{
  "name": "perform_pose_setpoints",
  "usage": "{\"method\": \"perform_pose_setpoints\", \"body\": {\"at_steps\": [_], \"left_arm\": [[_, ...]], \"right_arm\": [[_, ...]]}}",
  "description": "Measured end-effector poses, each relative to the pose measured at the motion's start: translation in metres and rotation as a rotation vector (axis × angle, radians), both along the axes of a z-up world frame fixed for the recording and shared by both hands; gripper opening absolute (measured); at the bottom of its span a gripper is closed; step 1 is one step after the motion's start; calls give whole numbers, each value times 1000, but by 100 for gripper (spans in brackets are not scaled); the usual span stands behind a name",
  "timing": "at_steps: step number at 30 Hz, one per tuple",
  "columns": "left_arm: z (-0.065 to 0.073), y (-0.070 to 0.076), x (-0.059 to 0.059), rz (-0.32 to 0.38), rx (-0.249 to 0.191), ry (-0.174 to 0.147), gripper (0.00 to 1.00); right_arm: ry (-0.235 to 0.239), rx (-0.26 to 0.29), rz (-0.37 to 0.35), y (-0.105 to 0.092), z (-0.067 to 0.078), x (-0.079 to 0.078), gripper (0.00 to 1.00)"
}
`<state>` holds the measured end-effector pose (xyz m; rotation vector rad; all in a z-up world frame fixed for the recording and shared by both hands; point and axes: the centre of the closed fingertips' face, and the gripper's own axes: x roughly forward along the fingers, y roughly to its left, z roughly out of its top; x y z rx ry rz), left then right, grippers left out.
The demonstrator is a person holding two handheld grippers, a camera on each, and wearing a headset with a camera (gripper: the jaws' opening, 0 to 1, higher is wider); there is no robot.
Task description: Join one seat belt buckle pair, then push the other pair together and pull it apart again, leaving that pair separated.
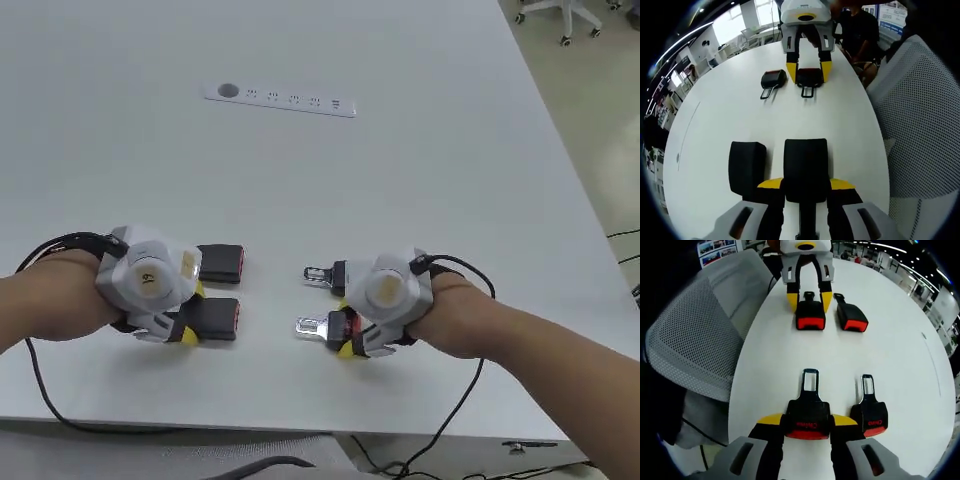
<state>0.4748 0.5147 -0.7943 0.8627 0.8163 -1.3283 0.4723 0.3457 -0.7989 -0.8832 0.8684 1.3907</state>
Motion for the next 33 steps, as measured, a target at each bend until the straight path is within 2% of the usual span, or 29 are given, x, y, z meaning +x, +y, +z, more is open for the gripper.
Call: {"method": "perform_pose_setpoints", "body": {"at_steps": [14, 24, 33], "left_arm": [[1, 0, -1, 9, 14, -3, 33], [-1, 1, 0, 16, 17, 1, 33], [-1, 0, 1, 22, 12, 1, 33]], "right_arm": [[5, 28, -12, 0, 3, -1, 32], [3, 0, -32, 3, 1, 1, 32], [3, 10, -39, 20, 0, 4, 32]]}}
